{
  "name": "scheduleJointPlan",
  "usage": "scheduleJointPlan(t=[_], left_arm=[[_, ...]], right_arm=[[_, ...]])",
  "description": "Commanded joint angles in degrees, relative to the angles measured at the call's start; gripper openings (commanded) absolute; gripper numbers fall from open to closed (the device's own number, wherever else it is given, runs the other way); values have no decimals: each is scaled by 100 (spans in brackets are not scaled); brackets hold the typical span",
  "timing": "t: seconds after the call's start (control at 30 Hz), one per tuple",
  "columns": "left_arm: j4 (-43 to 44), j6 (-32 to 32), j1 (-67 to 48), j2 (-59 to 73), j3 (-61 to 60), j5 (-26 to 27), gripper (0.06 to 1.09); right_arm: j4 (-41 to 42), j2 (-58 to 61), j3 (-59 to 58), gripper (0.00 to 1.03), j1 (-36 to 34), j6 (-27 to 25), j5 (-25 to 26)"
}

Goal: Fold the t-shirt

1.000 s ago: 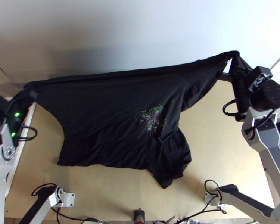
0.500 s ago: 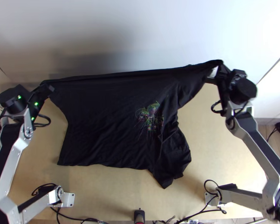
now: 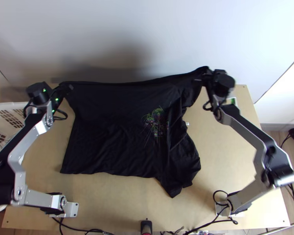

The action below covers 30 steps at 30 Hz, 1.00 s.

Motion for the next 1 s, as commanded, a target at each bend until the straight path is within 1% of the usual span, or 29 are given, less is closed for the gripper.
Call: scheduleJointPlan(t=[0.0,0.23,0.43,0.73,0.97], left_arm=[[464,114,-141,1046,408,11,18],[526,211,-35,1942,1181,-138,18],[455,237,-9,2645,1964,-367,18],[262,281,-9,3454,2799,-428,18],[-19,422,-79,3911,3475,-499,18]], right_arm=[[128,1174,707,2,125,9,48],[145,2009,1437,2,362,-52,171],[136,2492,1946,2,362,-140,250],[136,2809,2298,2,371,-316,276],[136,3046,2614,2,336,-281,276]])
